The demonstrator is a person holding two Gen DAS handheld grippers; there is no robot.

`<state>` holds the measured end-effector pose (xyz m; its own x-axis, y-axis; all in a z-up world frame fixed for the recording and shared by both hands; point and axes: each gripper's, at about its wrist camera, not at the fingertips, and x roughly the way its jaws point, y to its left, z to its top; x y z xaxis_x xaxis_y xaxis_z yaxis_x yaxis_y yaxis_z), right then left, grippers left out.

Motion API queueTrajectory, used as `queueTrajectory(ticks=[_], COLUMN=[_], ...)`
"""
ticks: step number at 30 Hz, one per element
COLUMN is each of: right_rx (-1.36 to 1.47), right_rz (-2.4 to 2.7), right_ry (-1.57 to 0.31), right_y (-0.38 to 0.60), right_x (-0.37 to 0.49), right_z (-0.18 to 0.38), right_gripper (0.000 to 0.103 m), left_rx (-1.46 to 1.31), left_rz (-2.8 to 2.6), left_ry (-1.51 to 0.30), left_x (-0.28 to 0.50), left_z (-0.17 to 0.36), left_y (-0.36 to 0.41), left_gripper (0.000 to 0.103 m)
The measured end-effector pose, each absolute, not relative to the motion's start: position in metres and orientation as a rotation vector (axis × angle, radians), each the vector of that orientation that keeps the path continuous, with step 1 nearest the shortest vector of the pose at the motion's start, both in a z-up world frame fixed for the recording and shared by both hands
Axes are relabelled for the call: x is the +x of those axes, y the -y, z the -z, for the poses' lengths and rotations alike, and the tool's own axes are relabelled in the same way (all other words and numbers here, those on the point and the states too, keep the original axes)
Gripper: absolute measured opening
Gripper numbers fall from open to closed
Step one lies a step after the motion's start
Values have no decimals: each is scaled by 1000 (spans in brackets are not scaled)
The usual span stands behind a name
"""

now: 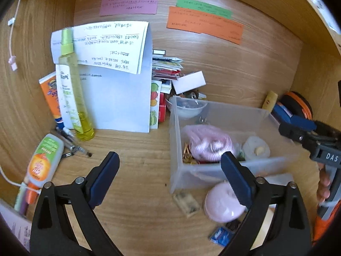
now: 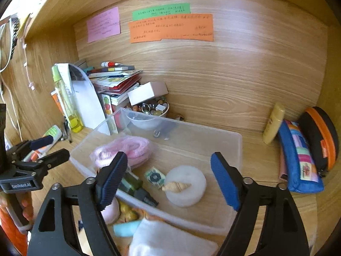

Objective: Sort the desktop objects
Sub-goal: 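Withdraw both tools from the box toward the beige cup and white cloth bag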

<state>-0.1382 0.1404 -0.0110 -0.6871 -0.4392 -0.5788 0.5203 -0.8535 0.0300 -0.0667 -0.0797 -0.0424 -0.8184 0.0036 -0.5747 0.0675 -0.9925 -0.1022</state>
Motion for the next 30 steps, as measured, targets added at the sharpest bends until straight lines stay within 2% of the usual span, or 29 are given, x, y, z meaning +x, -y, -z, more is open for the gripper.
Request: queueTrajectory(ticks=[12,22,30], right_rx=[841,960,953], right_rz=[2537,2536,2499], right_ry=[-261,-118,-183], right_y=[-181,-208,-200], right_x=[-104,-108,-93], right_z=[41,68,73], right_gripper=[83,83,83], left_rx=[1086,1113,1124], left_rz=[2985,3035,3085], left_ry=[87,150,158], left_x=[-13,19,20], left_z=[69,73,73], left_y=[47,22,0], left_gripper=[98,98,99])
